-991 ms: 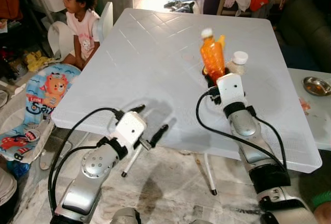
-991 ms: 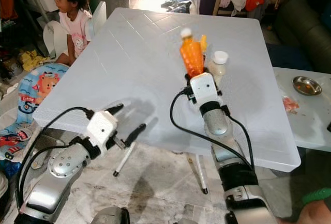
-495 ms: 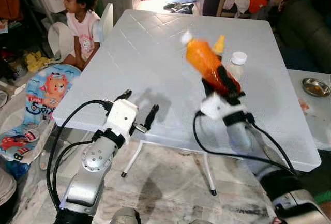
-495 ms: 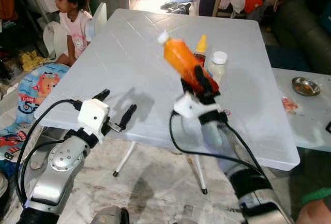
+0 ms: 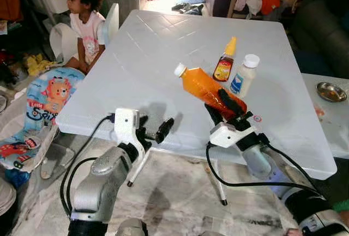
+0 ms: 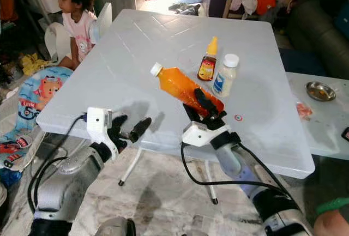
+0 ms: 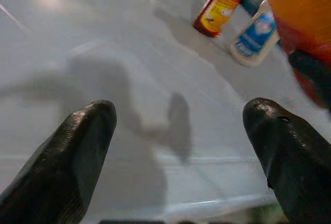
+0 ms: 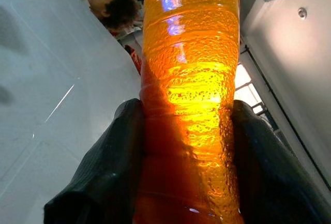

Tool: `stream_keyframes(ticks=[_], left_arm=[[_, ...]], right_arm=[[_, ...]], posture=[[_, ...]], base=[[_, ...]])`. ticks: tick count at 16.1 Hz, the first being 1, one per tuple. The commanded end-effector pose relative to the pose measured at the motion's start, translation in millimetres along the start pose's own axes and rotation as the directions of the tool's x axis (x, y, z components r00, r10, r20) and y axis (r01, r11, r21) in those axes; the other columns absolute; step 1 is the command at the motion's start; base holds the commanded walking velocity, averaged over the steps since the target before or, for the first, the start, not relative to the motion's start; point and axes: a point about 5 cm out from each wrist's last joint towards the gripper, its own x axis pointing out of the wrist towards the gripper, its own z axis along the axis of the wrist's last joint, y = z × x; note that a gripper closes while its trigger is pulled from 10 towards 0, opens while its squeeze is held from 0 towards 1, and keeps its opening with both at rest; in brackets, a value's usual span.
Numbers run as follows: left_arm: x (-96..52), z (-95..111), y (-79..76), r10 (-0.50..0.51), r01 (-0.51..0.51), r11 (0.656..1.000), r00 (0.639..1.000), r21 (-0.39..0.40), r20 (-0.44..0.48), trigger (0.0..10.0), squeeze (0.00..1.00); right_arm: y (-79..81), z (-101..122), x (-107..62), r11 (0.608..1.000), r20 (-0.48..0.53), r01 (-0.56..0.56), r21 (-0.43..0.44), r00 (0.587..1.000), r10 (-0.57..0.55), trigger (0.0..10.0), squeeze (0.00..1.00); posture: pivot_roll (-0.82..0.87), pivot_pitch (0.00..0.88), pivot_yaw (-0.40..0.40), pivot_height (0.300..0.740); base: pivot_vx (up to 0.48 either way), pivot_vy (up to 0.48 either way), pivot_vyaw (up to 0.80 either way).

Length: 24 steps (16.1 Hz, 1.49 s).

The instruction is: Restocking fridge

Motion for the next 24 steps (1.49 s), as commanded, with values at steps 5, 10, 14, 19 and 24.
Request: stream_keyframes(ticks=[5, 10, 14, 19, 24], left_arm=[[13.1, 25, -13.4, -0.058, 0.061, 0.962, 0.998, -0.268, 0.021, 10.0, 0.0], [26.6, 43, -21.1, -0.069, 0.086, 0.938, 0.996, -0.335, 0.062, 10.0, 0.0], [31.8, 54, -35.8, -0.114, 0.136, 0.913, 0.99, -0.384, 0.082, 10.0, 0.0], [34.2, 55, -44.9, -0.14, 0.157, 0.904, 0.988, -0.397, 0.072, 10.0, 0.0], [45.3, 55, -47.6, -0.112, 0.132, 0.915, 0.991, -0.381, 0.075, 10.0, 0.0]], right_arm=[[-6.7, 6, 11.1, 1.0, 0.07, 0.006, -0.018, 0.998, -0.005, 10.0, 0.0], [-1.5, 8, 14.2, 0.999, 0.09, -0.036, 0.005, 0.995, 0.036, 10.0, 0.0], [-0.3, 4, 20.7, 0.999, 0.044, -0.04, 0.033, 0.998, 0.039, 10.0, 0.0], [1.9, 11, 39.5, 0.998, 0.053, -0.043, 0.051, 0.998, 0.041, 10.0, 0.0], [13.8, 33, 53.7, 0.99, 0.124, -0.084, 0.11, 0.99, 0.071, 10.0, 0.0]], posture=[[0.05, 0.0, -0.019, 0.74], [0.04, 0.0, -0.019, 0.74], [0.04, 0.0, -0.02, 0.74], [0.04, 0.0, -0.018, 0.74], [0.04, 0.0, -0.021, 0.74]], base=[[0.0, 0.0, 0.0], [0.0, 0.0, 0.0], [0.0, 0.0, 0.0], [0.0, 0.0, 0.0], [0.0, 0.0, 0.0]])
